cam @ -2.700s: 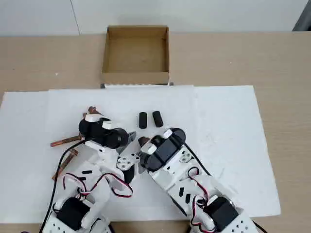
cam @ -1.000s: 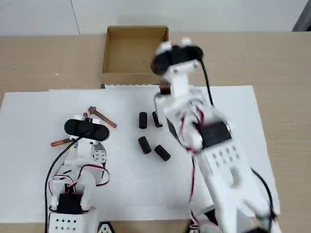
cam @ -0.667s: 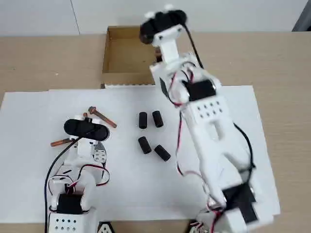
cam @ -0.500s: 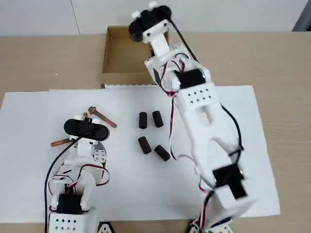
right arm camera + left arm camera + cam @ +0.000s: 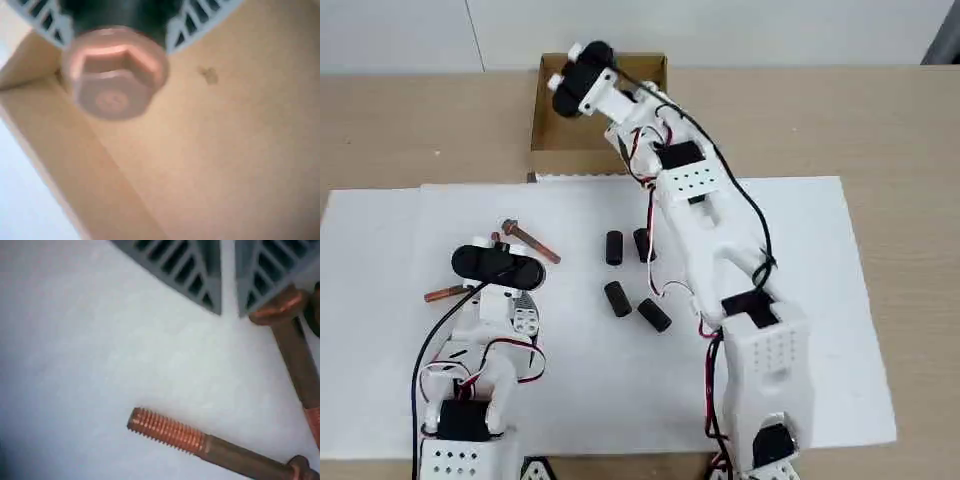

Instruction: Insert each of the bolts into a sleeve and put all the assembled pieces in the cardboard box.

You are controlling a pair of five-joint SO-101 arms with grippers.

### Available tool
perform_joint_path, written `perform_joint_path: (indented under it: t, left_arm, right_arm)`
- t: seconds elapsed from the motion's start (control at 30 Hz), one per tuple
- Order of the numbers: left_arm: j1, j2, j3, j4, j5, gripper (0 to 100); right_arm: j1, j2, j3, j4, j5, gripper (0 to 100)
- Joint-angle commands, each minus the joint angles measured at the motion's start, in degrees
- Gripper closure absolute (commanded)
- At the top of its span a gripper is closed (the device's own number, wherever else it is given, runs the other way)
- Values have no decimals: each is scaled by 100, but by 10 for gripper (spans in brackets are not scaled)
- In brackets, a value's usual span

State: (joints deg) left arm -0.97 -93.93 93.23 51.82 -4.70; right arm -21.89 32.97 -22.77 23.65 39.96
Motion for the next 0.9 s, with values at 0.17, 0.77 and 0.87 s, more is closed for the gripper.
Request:
perform_joint_path:
  t: [0.17,0.77,0.87]
  left_arm:
    - [-9,-53,-31,-97,-26,994]
    - [-9,-53,-31,-97,-26,994]
    - [-9,-53,-31,-97,-26,994]
  right_arm:
    - [-57,207,-404,-321,237,853]
    - [-40,-1138,-870,2105,-624,995]
    - [-40,-1587,-870,3029,-1090,995]
